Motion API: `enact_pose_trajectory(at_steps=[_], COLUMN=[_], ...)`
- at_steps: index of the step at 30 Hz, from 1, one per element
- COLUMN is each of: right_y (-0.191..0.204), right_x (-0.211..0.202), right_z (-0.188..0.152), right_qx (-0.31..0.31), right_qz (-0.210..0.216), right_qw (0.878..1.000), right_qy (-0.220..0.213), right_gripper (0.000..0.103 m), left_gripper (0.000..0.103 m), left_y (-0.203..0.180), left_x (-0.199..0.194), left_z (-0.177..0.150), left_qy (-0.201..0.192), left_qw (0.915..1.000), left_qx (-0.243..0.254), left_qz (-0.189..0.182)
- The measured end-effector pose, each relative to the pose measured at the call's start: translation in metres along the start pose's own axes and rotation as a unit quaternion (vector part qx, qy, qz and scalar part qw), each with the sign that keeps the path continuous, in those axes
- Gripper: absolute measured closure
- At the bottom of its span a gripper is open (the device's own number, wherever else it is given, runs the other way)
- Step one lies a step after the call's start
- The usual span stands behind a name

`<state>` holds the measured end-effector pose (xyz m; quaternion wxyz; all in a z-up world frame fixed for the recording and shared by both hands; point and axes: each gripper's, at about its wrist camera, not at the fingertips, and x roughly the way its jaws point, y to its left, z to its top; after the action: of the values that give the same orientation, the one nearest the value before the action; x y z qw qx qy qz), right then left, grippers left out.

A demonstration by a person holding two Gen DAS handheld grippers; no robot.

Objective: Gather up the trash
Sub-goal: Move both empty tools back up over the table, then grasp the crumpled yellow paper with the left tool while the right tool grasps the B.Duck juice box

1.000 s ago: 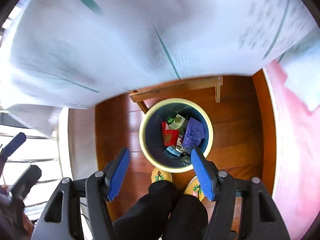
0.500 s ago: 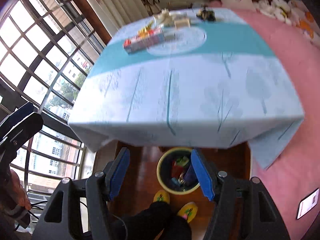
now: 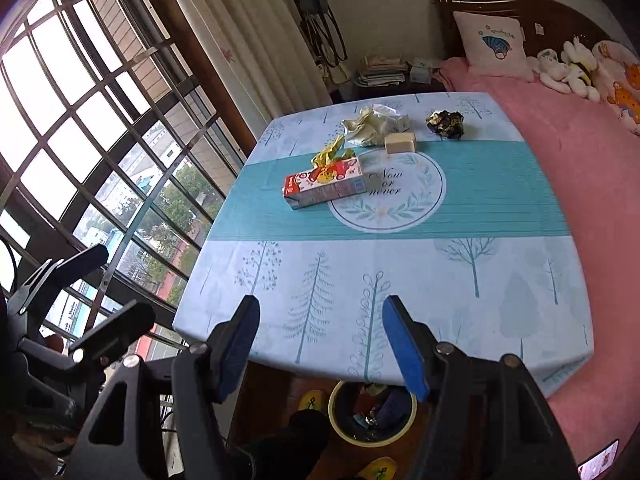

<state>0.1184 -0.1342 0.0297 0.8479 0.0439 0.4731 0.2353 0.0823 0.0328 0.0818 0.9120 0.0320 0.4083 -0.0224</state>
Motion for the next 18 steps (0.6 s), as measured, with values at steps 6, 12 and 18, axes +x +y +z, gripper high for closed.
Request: enact_pose_trajectory(at_steps=[6, 12, 18], right_y=[0.011, 0.019, 0.013], right_x=[0.045, 0.118, 0.199], right_z=[0.043, 0.09, 0.122], right_qx=[0.024, 0.114, 0.216], right_qz=[-0.019, -0.045, -0.077], right_qw=[0.999, 0.992, 0.97], right_qy=[0.01, 0.035, 0.074], right_gripper=[0.039, 0.039, 0.039], left_gripper=[0.001, 0.001, 0.002], left_y=[0.04, 0.121, 0.187], left_x=[0.047, 0.12, 0.195], left_z=[0.026, 0.067, 0.102], left_qy=[0.013, 0.05, 0.088], left_qw=[0.9998, 0.9986, 0.9956], left_qx=[0.006, -0.003, 0.003], left_qz=[-0.016, -0.018, -0.032])
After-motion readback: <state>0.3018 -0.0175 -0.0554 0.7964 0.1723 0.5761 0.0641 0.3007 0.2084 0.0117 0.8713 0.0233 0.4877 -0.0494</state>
